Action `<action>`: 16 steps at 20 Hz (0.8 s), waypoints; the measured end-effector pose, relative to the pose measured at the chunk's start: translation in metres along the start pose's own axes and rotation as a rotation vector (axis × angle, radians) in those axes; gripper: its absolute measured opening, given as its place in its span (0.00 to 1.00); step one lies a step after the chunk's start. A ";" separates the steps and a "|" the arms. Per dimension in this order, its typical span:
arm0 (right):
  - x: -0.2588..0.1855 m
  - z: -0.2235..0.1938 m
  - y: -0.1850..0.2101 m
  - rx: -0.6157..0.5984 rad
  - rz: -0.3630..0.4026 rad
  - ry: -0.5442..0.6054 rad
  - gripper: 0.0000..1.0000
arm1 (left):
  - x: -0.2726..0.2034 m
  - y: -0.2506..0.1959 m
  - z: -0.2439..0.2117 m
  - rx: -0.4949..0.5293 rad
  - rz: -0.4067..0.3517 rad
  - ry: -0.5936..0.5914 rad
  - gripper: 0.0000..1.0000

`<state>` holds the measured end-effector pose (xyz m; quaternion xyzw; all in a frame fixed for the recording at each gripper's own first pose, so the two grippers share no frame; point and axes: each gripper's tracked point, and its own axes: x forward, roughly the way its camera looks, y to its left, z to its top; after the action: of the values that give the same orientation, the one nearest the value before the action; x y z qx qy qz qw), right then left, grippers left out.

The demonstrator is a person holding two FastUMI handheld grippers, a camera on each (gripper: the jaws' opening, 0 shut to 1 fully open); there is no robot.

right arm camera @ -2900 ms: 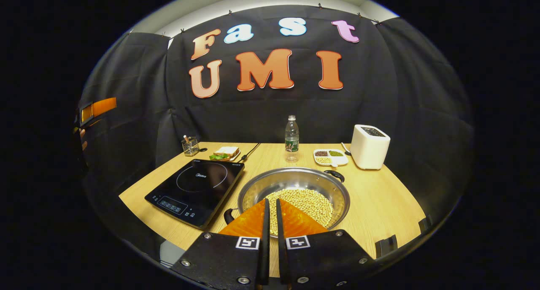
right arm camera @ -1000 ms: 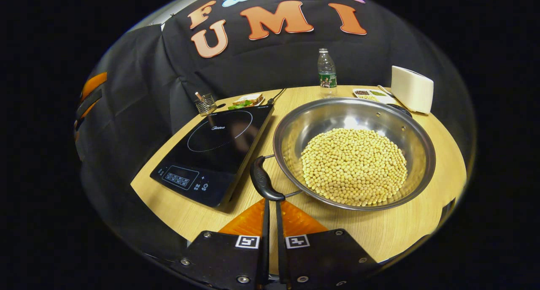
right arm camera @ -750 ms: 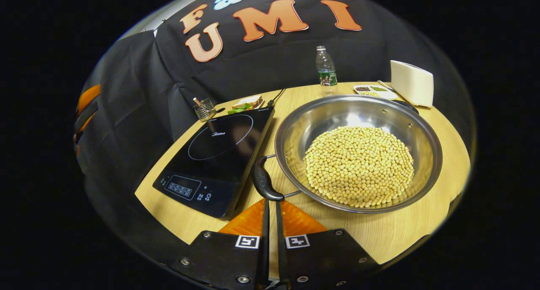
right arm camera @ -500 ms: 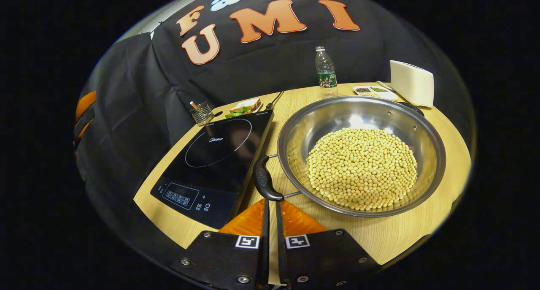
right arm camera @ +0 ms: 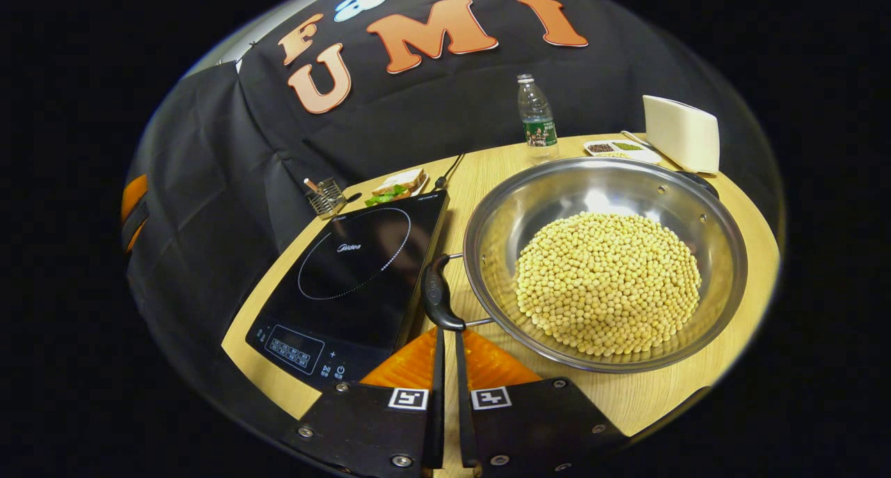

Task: First push the handle of the pot to place it horizontally, then grasp the pot with both hands and set it on the induction cooktop.

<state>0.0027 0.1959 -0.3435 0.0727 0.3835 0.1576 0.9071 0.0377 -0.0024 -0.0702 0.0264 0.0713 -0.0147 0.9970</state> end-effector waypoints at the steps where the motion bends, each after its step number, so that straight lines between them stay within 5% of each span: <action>1: 0.003 0.002 0.001 0.002 -0.001 -0.001 0.09 | 0.002 0.001 -0.001 -0.001 0.001 0.001 0.97; 16: 0.042 0.030 0.008 0.035 -0.030 -0.028 0.07 | 0.024 0.006 -0.015 -0.014 0.001 -0.007 0.98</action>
<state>0.0504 0.2173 -0.3491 0.0850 0.3744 0.1361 0.9133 0.0599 0.0038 -0.0885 0.0194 0.0677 -0.0138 0.9974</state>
